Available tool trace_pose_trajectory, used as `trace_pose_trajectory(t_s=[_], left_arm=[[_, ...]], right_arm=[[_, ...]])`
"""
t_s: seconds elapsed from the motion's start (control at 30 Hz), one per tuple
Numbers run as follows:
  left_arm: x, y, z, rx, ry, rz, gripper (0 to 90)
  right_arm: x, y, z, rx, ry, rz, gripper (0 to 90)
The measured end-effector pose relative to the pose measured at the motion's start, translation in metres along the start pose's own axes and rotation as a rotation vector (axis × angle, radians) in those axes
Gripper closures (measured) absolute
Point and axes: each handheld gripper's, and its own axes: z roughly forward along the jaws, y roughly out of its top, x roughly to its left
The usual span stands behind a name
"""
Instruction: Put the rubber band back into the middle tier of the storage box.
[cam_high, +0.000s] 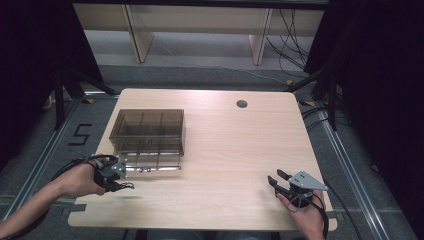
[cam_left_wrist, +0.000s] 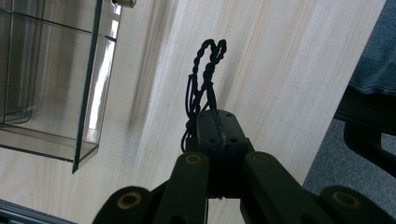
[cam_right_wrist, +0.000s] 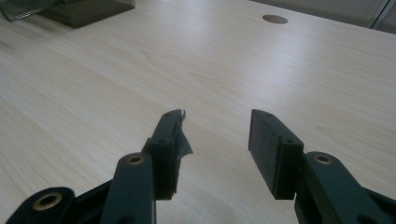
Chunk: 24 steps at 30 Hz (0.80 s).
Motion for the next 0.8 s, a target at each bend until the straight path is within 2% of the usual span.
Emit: trace_pose_trajectory(t_s=[0.03, 0.07, 0.1, 0.13, 0.2, 0.4, 0.8], left_arm=[[0.001, 0.000, 0.000, 0.000, -0.001, 0.002, 89.5], [0.002, -0.001, 0.000, 0.002, -0.001, -0.002, 89.5], [0.001, -0.001, 0.000, -0.002, -0.002, -0.022, 89.4], [0.002, -0.002, 0.000, -0.001, 0.002, -0.023, 89.5], [0.004, -0.002, 0.000, -0.003, 0.000, -0.022, 89.4], [0.009, -0.004, -0.003, 0.001, 0.005, -0.003, 89.5], [0.019, -0.008, -0.019, 0.001, 0.029, -0.013, 89.5]], right_arm=[[0.002, 0.000, -0.001, 0.005, -0.008, 0.025, 55.6], [0.001, 0.000, 0.000, 0.003, -0.005, 0.003, 55.6], [0.001, 0.000, 0.000, 0.005, -0.007, 0.004, 55.6], [0.001, -0.001, 0.000, 0.008, -0.013, 0.003, 55.5], [0.002, -0.001, 0.001, 0.008, 0.004, 0.015, 55.6], [0.001, 0.000, 0.001, 0.007, -0.007, 0.000, 55.5], [0.001, 0.000, 0.000, 0.011, -0.005, 0.006, 55.6]])
